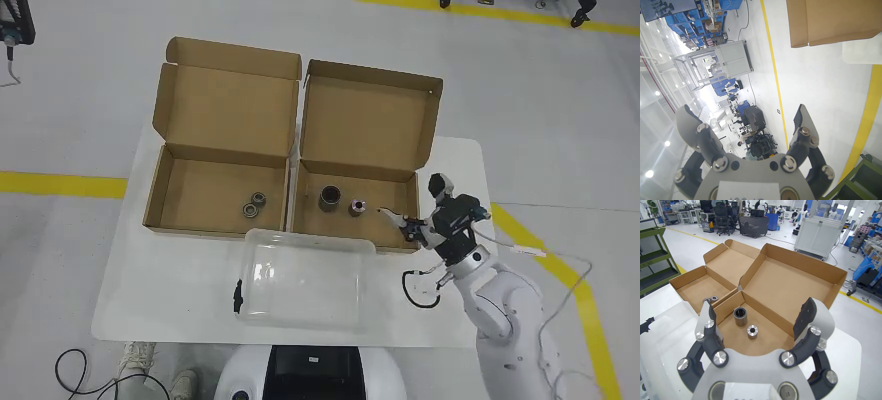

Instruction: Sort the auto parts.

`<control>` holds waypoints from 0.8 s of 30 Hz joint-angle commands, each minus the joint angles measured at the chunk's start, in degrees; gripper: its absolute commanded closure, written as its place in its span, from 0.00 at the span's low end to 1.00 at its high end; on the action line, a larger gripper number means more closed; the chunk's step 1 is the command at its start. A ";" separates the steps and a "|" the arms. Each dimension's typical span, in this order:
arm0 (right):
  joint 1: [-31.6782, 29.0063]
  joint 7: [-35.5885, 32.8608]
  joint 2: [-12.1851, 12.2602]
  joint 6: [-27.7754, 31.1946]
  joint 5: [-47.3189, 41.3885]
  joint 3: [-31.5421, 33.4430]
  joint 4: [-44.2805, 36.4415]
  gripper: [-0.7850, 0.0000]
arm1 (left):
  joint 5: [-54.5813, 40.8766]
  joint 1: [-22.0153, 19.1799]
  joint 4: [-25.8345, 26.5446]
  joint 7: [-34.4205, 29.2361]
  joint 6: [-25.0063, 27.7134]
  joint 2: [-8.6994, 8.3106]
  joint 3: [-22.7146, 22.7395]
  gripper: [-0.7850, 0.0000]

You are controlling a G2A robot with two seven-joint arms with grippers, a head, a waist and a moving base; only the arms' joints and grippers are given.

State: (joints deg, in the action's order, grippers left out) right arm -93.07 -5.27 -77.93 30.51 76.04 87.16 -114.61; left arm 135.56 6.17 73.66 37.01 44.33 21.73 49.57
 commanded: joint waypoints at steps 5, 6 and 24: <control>-7.16 1.87 0.58 -1.01 0.59 3.36 -5.86 0.00 | 0.00 0.00 0.00 0.00 0.00 0.00 0.00 0.00; -8.26 2.18 0.64 -1.58 0.68 3.86 -6.58 0.00 | 0.00 0.00 0.00 0.00 0.00 0.00 0.00 0.00; -19.76 4.95 1.25 -9.71 3.27 8.41 -14.58 0.00 | 0.00 0.00 0.00 0.00 0.00 0.00 0.00 0.00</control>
State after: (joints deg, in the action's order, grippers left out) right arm -112.59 -0.45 -76.70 21.55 78.32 95.54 -128.49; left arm 135.56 6.17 73.66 37.01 44.33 21.73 49.57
